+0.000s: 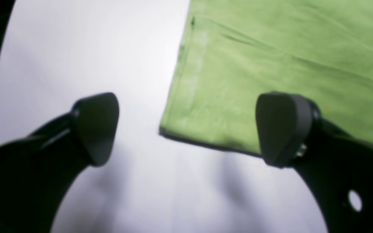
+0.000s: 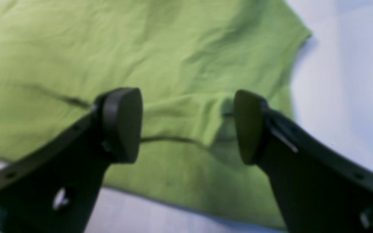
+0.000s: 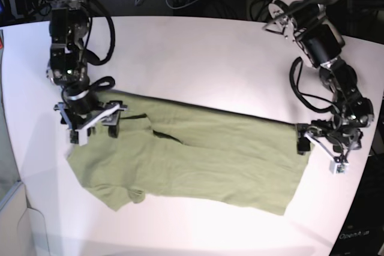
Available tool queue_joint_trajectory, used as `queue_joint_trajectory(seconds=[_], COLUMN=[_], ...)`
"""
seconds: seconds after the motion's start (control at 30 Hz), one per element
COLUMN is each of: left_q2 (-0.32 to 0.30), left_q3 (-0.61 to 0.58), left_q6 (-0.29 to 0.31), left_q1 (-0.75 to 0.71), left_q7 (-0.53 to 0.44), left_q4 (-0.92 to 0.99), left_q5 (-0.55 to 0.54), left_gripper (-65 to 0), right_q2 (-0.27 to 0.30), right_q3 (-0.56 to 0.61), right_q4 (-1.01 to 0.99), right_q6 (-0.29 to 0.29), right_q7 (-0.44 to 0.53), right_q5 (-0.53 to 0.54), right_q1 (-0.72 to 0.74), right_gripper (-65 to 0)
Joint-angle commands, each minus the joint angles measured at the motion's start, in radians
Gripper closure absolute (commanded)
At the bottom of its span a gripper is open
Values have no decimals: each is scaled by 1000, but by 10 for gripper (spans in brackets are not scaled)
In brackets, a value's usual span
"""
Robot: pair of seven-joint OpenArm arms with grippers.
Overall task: Fold the T-shirt properly
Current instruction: 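Drag the folded edge back toward the arms with both grippers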
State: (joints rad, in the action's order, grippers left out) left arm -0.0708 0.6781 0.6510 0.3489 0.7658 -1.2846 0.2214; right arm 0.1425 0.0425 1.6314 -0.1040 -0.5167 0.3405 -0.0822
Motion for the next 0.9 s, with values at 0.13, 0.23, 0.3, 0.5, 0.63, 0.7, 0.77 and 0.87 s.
queue_joint_trajectory(seconds=[0.13,0.23,0.3,0.5,0.63,0.7,0.77,0.87], left_q2=[-11,-11,-11,-14,-17,-19,-21,-24], left_q3=[-1,-1,-1,-1,-4,-4,-7,-10], left_q6=[0,0,0,0,-9,-10,-10,-10], left_q1=[25,25,25,25,25,25,28,49], left_q7=[-22,-18,-18,-19,-22,-24,-24,-33], left_q4=[-13,-11,-11,-8,-8,-8,-3,69], left_q5=[-9,-9,-9,-9,-9,-9,-9,-4], left_gripper=[-644,-567,-480,-94,-8,-25,-24,-23], right_q2=[7,13,13,41,42,52,55,55], right_q3=[-3,-3,-6,-8,-11,-11,-11,-11], right_q4=[22,22,22,20,17,17,16,-9], right_q6=[-13,-13,-13,-13,-13,-13,-13,-13], right_q7=[25,26,26,25,25,23,22,22], right_q5=[1,1,1,1,1,1,1,1], right_q1=[-20,-31,-32,-46,-46,-46,-46,-40], right_gripper=[-434,-434,-434,-419,-210,-68,0,-13])
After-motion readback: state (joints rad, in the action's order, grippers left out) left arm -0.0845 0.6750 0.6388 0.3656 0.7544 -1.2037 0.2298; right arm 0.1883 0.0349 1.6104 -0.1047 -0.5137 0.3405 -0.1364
